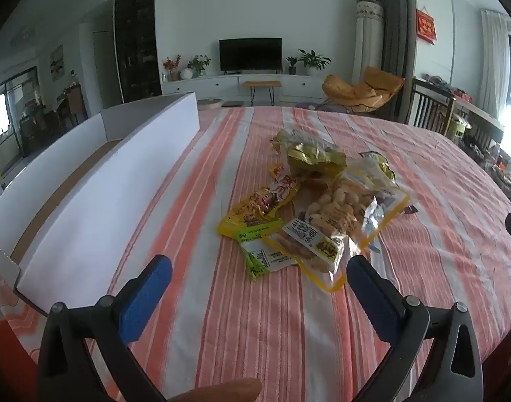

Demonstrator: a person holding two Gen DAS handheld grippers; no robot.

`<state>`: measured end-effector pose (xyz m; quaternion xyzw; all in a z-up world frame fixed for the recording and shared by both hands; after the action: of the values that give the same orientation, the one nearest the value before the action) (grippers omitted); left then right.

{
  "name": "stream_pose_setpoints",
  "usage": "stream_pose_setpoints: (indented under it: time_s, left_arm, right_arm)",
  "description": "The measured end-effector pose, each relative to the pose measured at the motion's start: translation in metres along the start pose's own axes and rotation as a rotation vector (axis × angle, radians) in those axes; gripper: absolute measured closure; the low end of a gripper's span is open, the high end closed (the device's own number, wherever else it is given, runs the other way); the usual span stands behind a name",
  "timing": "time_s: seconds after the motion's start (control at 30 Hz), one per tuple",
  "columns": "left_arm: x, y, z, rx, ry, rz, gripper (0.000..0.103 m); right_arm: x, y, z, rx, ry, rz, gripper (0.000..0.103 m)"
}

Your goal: Organize snacks

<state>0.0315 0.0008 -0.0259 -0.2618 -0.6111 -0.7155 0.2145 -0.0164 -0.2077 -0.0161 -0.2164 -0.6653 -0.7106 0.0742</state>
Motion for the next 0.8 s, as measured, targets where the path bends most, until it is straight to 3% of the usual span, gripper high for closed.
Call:
stream_pose_setpoints:
  time_s: [0.1, 0.27, 0.8]
  left_arm:
    - [-0.003, -0.004, -0.011, -0.056, 0.032, 0.011, 0.000]
    - [-0.004, -0.008, -0.006, -0.029, 0.001, 0.022, 0.000]
    - [-0.010, -0.011, -0.004, -0.055, 0.015, 0.030, 0.000]
  right_arm:
    - [-0.001, 0.000, 0.000, 0.017, -0.011, 0.005, 0.009]
    - [-0.004, -0.008, 0.000, 0.006, -0.008, 0.012, 0.009]
    - [-0.012, -0.016, 0.010, 0.038, 0.020, 0.056, 0.009]
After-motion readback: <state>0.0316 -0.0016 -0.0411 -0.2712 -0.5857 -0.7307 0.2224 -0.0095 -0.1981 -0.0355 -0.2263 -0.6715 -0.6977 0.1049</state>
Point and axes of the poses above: each gripper's, at about its wrist camera, not at the fingertips, and x roughly against the way its jaws point, z to its left, y to its top, the point moved 4 cm from there along -x, roughly the way its jaws point, and after that the axes turned 10 degrees about -x, right-handed, at the moved point
